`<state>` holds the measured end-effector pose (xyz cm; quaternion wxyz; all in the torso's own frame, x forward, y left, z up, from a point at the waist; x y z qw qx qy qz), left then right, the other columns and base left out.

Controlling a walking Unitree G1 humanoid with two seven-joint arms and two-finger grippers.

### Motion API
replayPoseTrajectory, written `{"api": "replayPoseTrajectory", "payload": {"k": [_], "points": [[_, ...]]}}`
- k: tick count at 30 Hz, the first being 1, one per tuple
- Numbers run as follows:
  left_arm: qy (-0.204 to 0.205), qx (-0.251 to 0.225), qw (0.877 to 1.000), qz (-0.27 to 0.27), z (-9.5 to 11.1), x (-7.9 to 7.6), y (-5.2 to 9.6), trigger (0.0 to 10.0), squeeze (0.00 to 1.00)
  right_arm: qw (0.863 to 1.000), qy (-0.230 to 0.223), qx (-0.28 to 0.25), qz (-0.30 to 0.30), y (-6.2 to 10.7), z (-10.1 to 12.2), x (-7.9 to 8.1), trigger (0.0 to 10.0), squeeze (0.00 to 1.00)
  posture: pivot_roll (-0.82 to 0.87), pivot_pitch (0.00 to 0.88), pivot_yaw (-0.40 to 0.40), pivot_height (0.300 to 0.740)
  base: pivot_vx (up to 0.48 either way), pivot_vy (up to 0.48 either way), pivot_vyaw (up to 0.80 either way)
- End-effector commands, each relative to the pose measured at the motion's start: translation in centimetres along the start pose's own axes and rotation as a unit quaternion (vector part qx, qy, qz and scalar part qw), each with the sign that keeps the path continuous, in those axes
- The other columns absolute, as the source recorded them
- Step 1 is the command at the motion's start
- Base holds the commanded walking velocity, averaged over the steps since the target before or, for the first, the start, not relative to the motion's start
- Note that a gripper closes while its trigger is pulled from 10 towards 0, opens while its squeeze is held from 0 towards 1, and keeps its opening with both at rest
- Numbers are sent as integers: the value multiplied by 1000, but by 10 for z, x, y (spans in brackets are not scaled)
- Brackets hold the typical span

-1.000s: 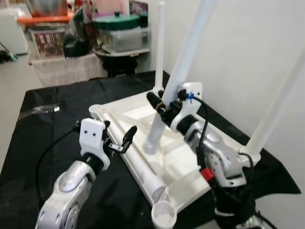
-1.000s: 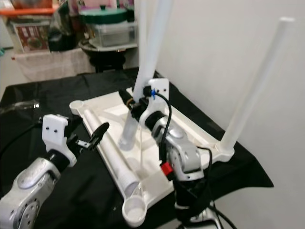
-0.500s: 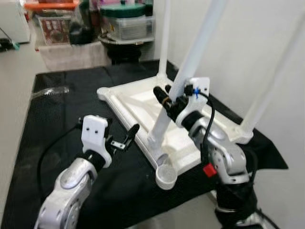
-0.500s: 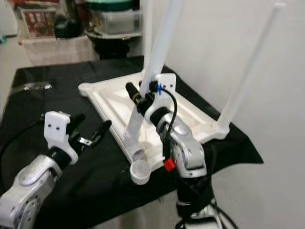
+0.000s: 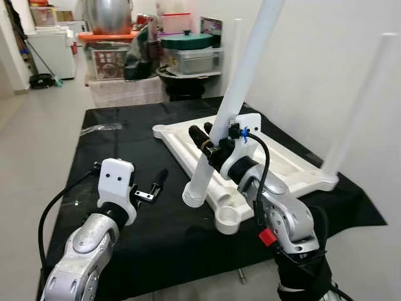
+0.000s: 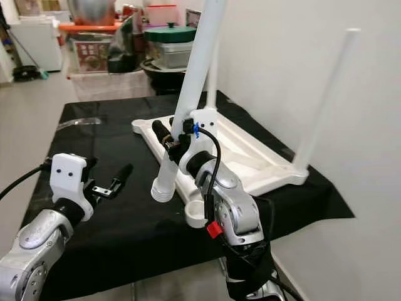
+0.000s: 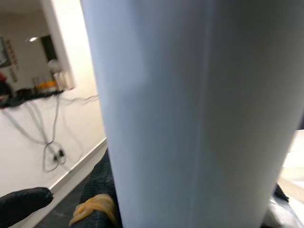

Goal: Building children table

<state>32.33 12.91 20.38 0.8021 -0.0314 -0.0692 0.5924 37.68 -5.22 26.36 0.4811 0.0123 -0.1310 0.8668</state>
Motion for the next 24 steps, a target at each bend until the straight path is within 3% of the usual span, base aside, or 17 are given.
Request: {"api": "replayPoseTrajectory", "payload": {"k": [1, 5, 8, 10, 11, 14, 17, 24], "points": [[2, 12, 1000, -3, -7, 1, 2, 10000, 0, 999, 7, -27, -30, 2, 18, -20, 10000, 0, 65, 0, -10, 740, 0, 0, 0], [4, 18, 1000, -1, -10, 3, 4, 10000, 0, 999, 27, -21, -24, 4, 21, -24, 10000, 0, 67, 0, -11, 740, 0, 0, 0], [20, 37, 999, -8, -21, 6, 7, 10000, 0, 998, 49, 0, 26, 10, 23, -23, 10000, 0, 67, 0, -10, 740, 0, 0, 0], [19, 55, 998, 5, -32, 14, 9, 10000, 0, 997, 64, 4, 39, 11, 24, -23, 10000, 0, 67, 0, -10, 740, 0, 0, 0], [15, 74, 997, 21, -44, 25, 13, 10000, 0, 996, 80, 8, 44, 13, 24, -27, 10000, 0, 61, 0, -14, 740, 0, 0, 0], [15, 79, 996, 25, -46, 28, 15, 10000, 0, 995, 85, 10, 42, 13, 24, -29, 10000, 0, 66, 0, -16, 740, 0, 0, 0], [14, 82, 996, 23, -48, 27, 17, 10000, 0, 996, 84, 10, 37, 13, 23, -32, 10000, 0, 69, 0, -17, 740, 0, 0, 0], [17, 85, 996, 14, -51, 21, 17, 10000, 0, 996, 77, 9, 46, 12, 20, -26, 10000, 0, 69, 0, -12, 740, 0, 390, 0]]}}
Point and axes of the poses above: a point about 5 cm out from each wrist's last joint towards the gripper, its own y axis pointing back from the gripper into the wrist, its own z axis along the axis of the wrist's last joint, x = y × z, the point moved 6 cm from there along -y, pointing out of the wrist towards the gripper, and after that the axes turned 1 degree about -y, right-handed, at the moved point
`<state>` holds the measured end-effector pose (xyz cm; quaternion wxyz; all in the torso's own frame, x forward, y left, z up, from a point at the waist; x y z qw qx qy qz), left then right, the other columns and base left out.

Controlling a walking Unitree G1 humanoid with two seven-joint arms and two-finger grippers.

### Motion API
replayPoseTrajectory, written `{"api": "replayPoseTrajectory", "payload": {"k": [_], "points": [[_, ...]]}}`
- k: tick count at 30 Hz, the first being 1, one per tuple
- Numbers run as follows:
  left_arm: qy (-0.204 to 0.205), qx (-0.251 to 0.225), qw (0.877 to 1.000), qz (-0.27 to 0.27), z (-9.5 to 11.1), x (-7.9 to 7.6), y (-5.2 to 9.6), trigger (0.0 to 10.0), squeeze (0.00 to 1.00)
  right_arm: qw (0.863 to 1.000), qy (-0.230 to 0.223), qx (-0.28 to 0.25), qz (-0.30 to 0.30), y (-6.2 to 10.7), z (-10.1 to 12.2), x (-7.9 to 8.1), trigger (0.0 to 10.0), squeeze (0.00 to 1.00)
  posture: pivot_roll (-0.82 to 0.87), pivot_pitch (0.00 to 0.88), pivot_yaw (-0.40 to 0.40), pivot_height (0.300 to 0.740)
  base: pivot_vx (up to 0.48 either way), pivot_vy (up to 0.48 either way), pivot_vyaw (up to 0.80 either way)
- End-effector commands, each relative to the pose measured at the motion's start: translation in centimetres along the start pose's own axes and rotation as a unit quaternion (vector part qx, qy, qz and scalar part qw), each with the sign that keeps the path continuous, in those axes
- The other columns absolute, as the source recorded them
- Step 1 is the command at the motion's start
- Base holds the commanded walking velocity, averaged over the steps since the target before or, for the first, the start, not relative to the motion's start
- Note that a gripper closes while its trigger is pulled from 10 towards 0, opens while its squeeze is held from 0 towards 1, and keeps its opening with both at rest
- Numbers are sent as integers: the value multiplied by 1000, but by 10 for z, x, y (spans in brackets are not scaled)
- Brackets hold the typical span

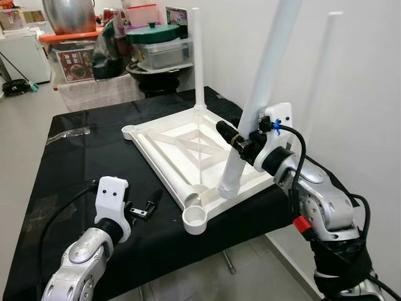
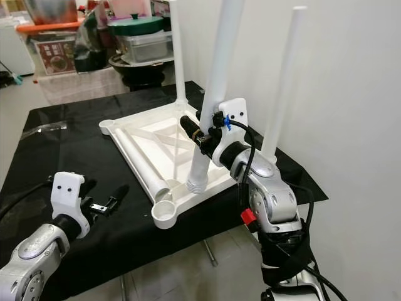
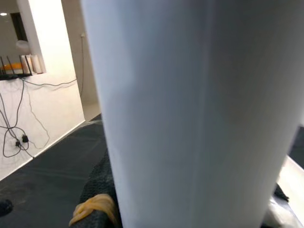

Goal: Building children table

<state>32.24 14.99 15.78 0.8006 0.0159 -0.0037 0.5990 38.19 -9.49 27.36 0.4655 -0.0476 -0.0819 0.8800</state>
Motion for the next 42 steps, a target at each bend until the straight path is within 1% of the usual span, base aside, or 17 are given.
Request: {"api": "replayPoseTrajectory", "payload": {"k": [1, 4, 6, 7, 9, 10, 12, 13, 15, 19, 22, 26, 30, 32, 36, 42], "points": [[-11, 17, 1000, 15, -10, 8, 4, 10000, 0, 1000, 7, -6, 26, -4, 2, 12, 10000, 0, 69, 0, -12, 740, 0, 0, 0], [-12, 27, 999, 21, -15, 11, 4, 10000, 0, 999, 9, -4, 31, -4, 2, 13, 10000, 0, 69, 0, -12, 740, 0, 0, 0], [-11, 46, 998, 32, -26, 16, 5, 10000, 0, 999, 15, -2, 38, -4, 1, 13, 10000, 0, 71, 0, -14, 740, 0, 0, 0], [-11, 46, 998, 32, -26, 16, 5, 10000, 0, 999, 15, -2, 38, -4, 1, 13, 10000, 0, 71, 0, -14, 740, 0, 0, 0], [-20, 69, 997, 33, -37, 16, 7, 10000, 0, 999, 22, 0, 46, -4, 1, 14, 10000, 0, 72, 0, -16, 740, 0, 0, 0], [-20, 69, 997, 33, -37, 16, 7, 10000, 0, 999, 22, 0, 46, -4, 1, 14, 10000, 0, 72, 0, -16, 740, 0, 0, 0], [-30, 86, 995, 32, -46, 16, 9, 10000, 0, 998, 29, 4, 55, -4, -1, 15, 10000, 0, 73, 0, -15, 740, 0, 0, 0], [-30, 86, 995, 32, -46, 16, 9, 10000, 0, 998, 29, 4, 55, -4, -1, 15, 10000, 0, 73, 0, -15, 740, 0, 0, 0], [-33, 94, 994, 34, -50, 16, 10, 10000, 0, 996, 41, 16, 75, -2, -4, 17, 10000, 0, 74, 0, -18, 740, 0, 0, 0], [-34, 97, 994, 35, -52, 16, 11, 10000, 0, 994, 52, 25, 90, 2, -7, 17, 10000, 0, 73, 0, -18, 740, 0, 0, 0], [-32, 95, 994, 36, -51, 16, 10, 10000, 0, 993, 56, 30, 97, 4, -8, 13, 10000, 0, 68, 0, -17, 740, 0, 0, 0], [-29, 91, 995, 33, -50, 13, 7, 10000, 0, 991, 47, 31, 117, 3, -14, 17, 10000, 0, 70, 0, -14, 740, 0, 0, 0], [-29, 91, 995, 31, -50, 12, 7, 10000, 0, 991, 41, 33, 123, 1, -18, 19, 10000, 0, 73, 0, -16, 740, 0, 0, 0], [-28, 88, 995, 26, -49, 9, 7, 10000, 0, 990, 29, 39, 130, -4, -27, 19, 10000, 0, 80, 0, -19, 740, 0, 0, 0], [-26, 88, 995, 24, -48, 8, 7, 10000, 0, 989, 23, 42, 138, -6, -31, 19, 10000, 0, 84, 0, -21, 740, 0, 0, 0], [-23, 86, 996, 21, -48, 5, 7, 10000, 0, 984, 14, 63, 164, -7, -44, 23, 10000, 0, 99, 0, -35, 740, 0, 0, 0]]}}
Point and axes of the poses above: a point about 5 cm out from each wrist's last joint towards the gripper, its own y axis pointing back from the gripper into the wrist, its own z axis along the axis of the wrist's last joint, x = y × z, the point moved 6 cm from there along -y, pointing out of the wrist towards the gripper, and after that the axes turned 1 degree about -y, right-handed, at the moved point
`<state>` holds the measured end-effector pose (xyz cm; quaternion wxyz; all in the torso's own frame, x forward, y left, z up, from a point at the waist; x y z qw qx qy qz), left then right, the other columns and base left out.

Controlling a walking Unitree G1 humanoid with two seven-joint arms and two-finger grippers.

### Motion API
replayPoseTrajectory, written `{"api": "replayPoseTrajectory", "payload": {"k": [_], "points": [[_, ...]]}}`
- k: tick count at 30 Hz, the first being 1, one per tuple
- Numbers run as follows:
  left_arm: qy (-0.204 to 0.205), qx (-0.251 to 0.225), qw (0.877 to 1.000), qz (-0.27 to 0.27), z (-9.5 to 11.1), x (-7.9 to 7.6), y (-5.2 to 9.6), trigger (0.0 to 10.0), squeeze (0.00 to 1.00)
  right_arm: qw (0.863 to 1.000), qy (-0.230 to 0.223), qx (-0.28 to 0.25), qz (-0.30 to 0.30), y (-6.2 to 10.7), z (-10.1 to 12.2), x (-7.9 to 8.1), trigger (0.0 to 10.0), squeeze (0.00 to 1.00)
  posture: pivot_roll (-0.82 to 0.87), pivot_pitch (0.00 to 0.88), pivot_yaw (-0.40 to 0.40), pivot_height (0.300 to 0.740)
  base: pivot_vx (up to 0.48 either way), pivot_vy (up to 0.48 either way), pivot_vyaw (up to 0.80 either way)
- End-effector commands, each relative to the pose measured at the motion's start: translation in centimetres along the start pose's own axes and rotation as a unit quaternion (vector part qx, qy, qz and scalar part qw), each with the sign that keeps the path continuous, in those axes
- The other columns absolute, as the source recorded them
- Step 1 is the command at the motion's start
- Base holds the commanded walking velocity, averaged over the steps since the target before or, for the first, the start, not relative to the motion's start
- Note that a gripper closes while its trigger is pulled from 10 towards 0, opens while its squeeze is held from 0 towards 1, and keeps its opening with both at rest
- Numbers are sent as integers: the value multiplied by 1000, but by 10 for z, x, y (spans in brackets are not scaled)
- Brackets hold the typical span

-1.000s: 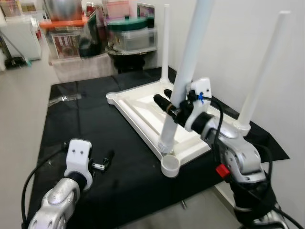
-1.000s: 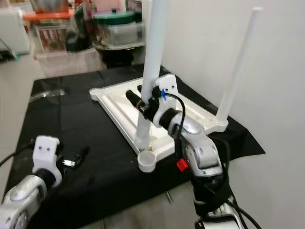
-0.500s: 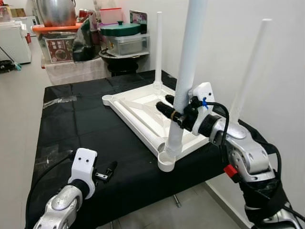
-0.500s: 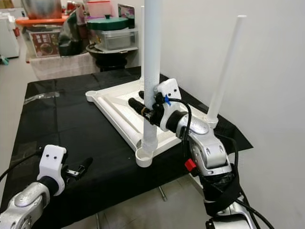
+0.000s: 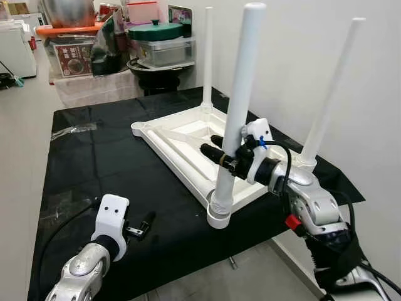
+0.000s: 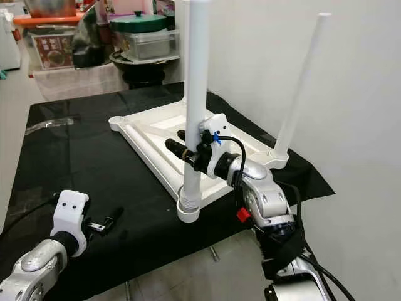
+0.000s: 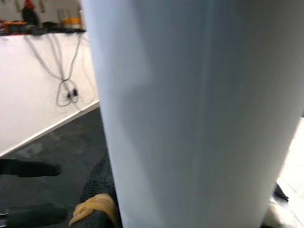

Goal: Building children table

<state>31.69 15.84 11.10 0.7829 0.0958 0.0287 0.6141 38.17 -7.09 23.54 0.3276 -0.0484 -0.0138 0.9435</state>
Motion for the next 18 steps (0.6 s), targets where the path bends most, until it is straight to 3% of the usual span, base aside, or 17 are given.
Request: {"api": "replayPoseTrajectory", "payload": {"k": [1, 18], "points": [[-1, 2, 1000, 0, 0, -1, 1, 10000, 0, 1000, -8, 7, 14, -2, -6, 3, 10000, 0, 100, 0, -35, 740, 0, 0, 0], [3, 3, 1000, 2, 0, 1, 0, 10000, 0, 998, -13, 27, 51, 5, -24, 11, 10000, 0, 95, 0, -30, 740, 0, 0, 0]]}}
Point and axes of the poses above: a point about 5 cm out from each wrist's last joint towards the gripper, its own y axis pointing back from the gripper into the wrist, its own z axis along the axis of the wrist's last joint, x = y × z, the point moved 6 cm from there along -y, pointing out of the wrist towards the gripper, and after that the axes turned 1 degree about -y, right-handed, at the moved point
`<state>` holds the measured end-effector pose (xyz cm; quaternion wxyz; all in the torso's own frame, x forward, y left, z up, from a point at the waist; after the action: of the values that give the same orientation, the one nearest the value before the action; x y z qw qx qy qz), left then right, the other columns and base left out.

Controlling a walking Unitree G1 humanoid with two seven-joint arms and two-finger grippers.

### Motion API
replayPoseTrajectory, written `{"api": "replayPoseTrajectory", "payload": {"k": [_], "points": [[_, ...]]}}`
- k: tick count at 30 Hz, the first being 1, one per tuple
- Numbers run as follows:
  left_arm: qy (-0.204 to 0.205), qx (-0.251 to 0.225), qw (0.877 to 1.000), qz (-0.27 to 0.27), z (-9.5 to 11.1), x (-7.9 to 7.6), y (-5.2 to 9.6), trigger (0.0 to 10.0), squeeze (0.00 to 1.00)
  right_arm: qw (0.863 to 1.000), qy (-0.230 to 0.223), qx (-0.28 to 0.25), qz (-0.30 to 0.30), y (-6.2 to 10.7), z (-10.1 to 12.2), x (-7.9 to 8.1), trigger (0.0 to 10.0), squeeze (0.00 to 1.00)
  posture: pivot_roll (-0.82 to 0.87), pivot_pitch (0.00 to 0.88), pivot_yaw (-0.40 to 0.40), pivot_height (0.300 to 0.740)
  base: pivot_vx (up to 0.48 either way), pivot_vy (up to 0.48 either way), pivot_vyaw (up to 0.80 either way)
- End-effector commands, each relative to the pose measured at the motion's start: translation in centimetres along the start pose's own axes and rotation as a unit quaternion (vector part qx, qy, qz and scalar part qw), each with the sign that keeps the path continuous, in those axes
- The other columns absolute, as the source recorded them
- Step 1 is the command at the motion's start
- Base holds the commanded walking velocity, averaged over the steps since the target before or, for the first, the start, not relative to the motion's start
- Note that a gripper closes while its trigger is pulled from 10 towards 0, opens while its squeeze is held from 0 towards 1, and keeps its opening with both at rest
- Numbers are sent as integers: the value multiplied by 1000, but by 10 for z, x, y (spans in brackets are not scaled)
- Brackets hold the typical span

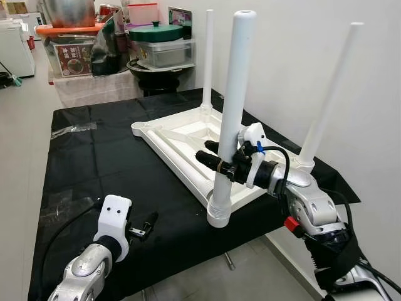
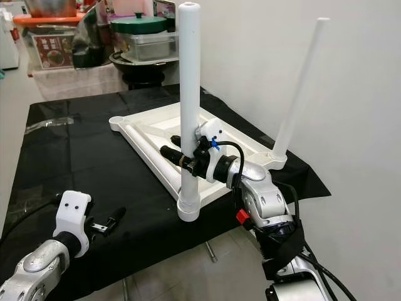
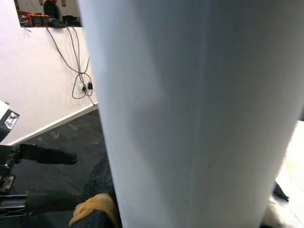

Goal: Building children table

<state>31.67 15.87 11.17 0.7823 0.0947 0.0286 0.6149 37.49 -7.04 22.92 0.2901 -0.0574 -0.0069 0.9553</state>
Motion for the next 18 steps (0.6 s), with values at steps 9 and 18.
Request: {"api": "replayPoseTrajectory", "payload": {"k": [9, 18], "points": [[15, 8, 1000, 5, -2, 2, 1, 10000, 0, 997, -69, 17, 35, -4, -24, 6, 10000, 0, 112, 0, -43, 740, 0, 0, 0], [24, 12, 1000, 11, -4, 4, 2, 10000, 0, 995, -91, 5, 37, -7, -24, 0, 10000, 0, 125, 0, -50, 740, 0, 0, 0]]}}
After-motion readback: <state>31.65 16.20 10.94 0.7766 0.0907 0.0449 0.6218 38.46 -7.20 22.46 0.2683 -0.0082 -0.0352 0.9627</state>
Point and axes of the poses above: a point about 5 cm out from each wrist's last joint towards the gripper, its own y axis pointing back from the gripper into the wrist, its own z axis along the axis of the wrist's last joint, x = y × z, the point moved 6 cm from there along -y, pointing out of the wrist towards the gripper, and after that the axes turned 1 degree about -y, right-handed, at the moved point
